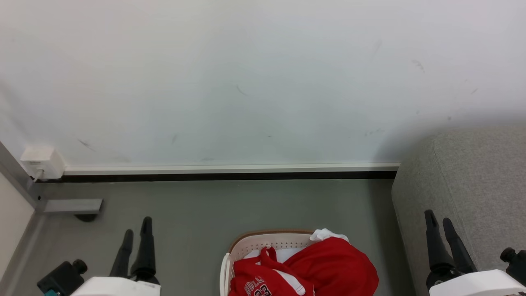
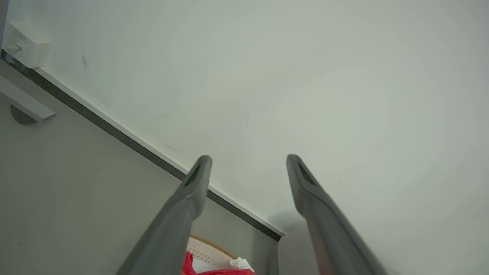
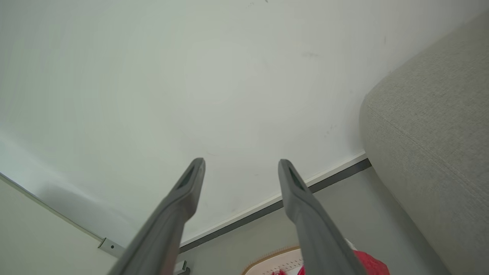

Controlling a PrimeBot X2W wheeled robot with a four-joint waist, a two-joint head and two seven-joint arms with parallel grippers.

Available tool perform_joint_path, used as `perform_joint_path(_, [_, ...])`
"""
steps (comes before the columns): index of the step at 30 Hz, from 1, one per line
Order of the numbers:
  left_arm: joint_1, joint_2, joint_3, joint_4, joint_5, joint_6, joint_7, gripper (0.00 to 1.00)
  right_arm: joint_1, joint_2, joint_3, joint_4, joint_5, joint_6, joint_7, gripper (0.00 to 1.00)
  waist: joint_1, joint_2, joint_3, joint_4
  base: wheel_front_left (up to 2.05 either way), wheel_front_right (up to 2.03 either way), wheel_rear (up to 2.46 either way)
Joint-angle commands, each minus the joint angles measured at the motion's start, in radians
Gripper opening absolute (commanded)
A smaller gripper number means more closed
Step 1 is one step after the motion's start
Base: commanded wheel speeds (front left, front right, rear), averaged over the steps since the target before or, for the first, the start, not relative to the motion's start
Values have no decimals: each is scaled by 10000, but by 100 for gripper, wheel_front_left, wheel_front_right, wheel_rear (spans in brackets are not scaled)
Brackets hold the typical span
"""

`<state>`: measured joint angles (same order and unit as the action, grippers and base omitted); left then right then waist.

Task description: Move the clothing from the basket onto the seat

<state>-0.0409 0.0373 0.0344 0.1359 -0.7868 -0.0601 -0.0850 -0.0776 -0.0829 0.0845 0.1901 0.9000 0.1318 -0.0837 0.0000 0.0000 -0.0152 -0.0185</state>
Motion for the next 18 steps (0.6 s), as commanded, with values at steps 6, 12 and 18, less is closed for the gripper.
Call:
perform_joint_path(6, [-11, 105, -142, -196, 1295, 123, -280, 100, -180, -82, 206, -80, -1129, -9, -276, 100, 0, 0, -36, -12, 0, 0, 0])
perform_joint_path(12, [26, 117, -210, -231, 2076, 226, -439, 100, -201, -65, 325, 30, -1739, -10, -455, 100, 0, 0, -63, -30, 0, 0, 0])
perform_joint_path(18, [83, 131, -253, -266, 2730, 287, -597, 100, -236, -99, 466, 200, -2345, -11, -623, 100, 0, 0, -96, -50, 0, 0, 0])
